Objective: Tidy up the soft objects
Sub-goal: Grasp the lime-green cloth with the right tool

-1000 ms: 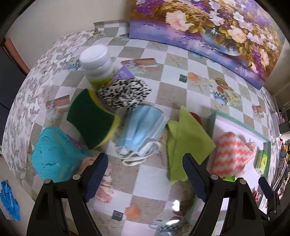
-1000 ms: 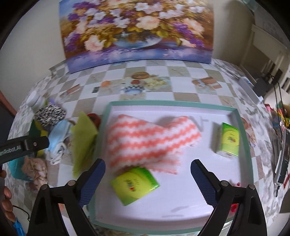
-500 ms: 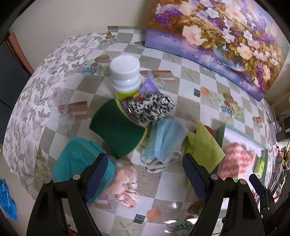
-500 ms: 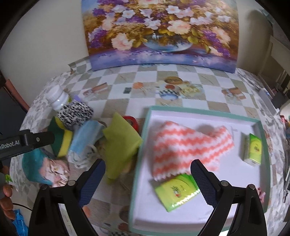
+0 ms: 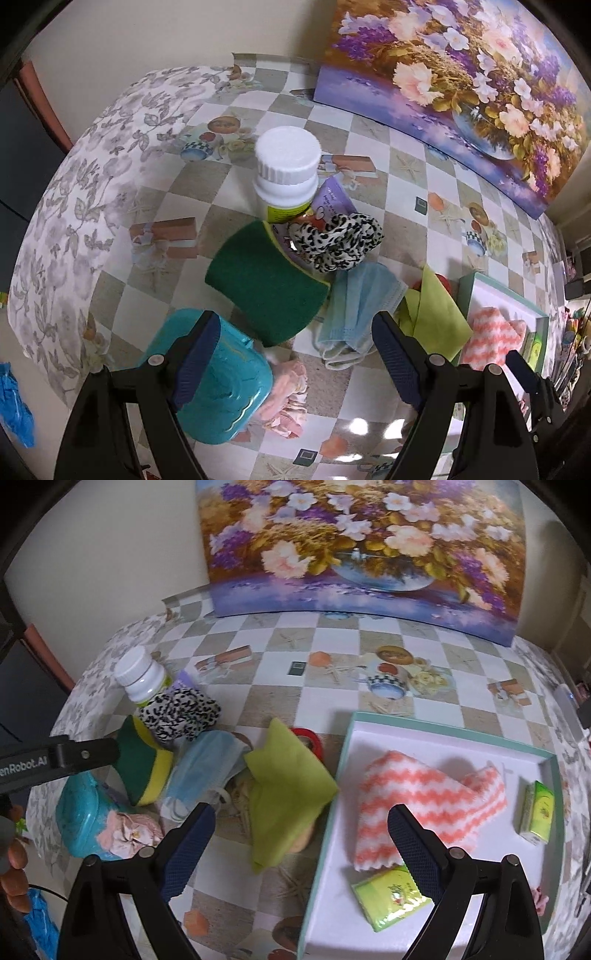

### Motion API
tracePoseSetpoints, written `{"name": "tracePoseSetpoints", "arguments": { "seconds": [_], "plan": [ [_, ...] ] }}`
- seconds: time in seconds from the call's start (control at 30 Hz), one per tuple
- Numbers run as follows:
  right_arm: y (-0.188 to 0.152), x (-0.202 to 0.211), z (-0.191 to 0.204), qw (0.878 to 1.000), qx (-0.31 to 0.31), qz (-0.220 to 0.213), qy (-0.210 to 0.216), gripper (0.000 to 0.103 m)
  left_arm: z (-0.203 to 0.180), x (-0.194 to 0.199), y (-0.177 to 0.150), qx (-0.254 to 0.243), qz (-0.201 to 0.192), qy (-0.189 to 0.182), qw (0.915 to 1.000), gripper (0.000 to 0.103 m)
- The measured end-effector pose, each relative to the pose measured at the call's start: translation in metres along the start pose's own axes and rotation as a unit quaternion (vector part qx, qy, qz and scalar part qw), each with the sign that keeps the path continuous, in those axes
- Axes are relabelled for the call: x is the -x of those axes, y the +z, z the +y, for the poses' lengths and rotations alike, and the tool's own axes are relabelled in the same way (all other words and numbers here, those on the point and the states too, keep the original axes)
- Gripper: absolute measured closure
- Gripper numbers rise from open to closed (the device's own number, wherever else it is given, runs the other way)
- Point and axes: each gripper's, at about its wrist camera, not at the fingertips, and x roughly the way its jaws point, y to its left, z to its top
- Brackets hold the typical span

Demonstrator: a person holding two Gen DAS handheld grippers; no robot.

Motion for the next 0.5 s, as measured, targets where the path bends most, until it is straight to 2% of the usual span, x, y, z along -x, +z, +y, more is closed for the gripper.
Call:
{"name": "tracePoseSetpoints", "arguments": {
  "seconds": [0.3, 0.43, 0.5],
  "plan": [
    [0.006, -0.026, -0.006, 0.999, -0.02, 0.035, 0.032, 0.032, -0.013, -0.02, 0.002, -0.012, 0.023, -0.001, 0.9996, 0.018],
    [0.008, -0.034, -0.008, 0.998, -0.022, 0.043, 0.036, 0.037, -0.017, -0.024, 0.004, -0.013, 0.028, -0.003, 0.9995, 0.018],
    [0.009, -0.039, -0.009, 0.998, -0.021, 0.05, 0.038, 0.045, -0.018, -0.024, 0.004, -0.014, 0.026, -0.003, 0.9996, 0.018]
  ]
}}
